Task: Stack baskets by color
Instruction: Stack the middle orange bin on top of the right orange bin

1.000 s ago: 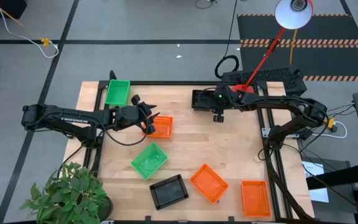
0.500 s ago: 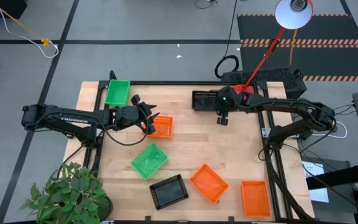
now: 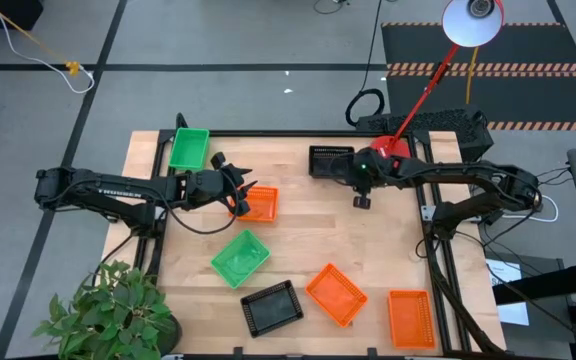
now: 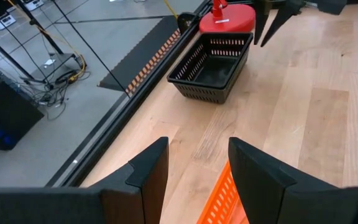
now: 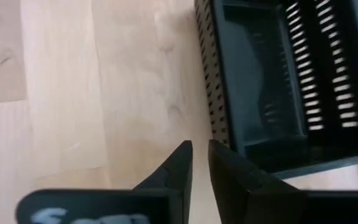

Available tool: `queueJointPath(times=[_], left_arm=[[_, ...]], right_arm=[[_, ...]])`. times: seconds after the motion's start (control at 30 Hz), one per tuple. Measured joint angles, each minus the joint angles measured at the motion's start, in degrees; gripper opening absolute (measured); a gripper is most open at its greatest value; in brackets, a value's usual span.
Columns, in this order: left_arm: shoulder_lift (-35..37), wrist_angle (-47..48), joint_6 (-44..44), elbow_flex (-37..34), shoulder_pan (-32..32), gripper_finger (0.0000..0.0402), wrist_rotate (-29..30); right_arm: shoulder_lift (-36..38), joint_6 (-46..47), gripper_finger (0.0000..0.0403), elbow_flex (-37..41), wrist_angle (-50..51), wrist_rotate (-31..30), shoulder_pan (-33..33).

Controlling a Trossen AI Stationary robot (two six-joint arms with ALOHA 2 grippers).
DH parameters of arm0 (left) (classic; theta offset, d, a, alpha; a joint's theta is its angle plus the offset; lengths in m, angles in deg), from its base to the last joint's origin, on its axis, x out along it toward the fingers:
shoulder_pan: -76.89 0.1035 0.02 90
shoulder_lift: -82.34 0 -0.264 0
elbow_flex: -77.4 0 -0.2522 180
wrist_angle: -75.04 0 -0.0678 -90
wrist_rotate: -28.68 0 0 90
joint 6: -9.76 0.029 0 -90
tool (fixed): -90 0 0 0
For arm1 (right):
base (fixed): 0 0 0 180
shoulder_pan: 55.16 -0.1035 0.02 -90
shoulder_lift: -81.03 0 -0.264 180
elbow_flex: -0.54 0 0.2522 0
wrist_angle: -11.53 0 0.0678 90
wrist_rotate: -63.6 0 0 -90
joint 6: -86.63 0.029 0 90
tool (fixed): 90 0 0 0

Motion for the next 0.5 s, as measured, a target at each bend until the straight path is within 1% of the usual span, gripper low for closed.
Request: queueJointPath(times=[0.2,0.37,0.43,0.5], left_arm=[[0.0,0.0,-0.1,0.0,0.0,0.0170,0.0],[0.0,0.0,-0.1,0.0,0.0,0.0170,0.0],[0.0,0.0,-0.1,0.0,0.0,0.0170,0.0],[0.0,-0.1,-0.5,0.0,0.0,0.0170,-0.5]], right_arm=[[0.0,-0.8,0.0024,0.4,-1.3,-2.6,0.6],[0.0,-0.9,0.0022,0.4,-1.3,-2.6,0.6],[0.2,1.0,0.0022,0.4,-1.3,-2.5,0.0],[1.3,4.2,0.0021,0.4,-1.0,-0.7,-1.1]])
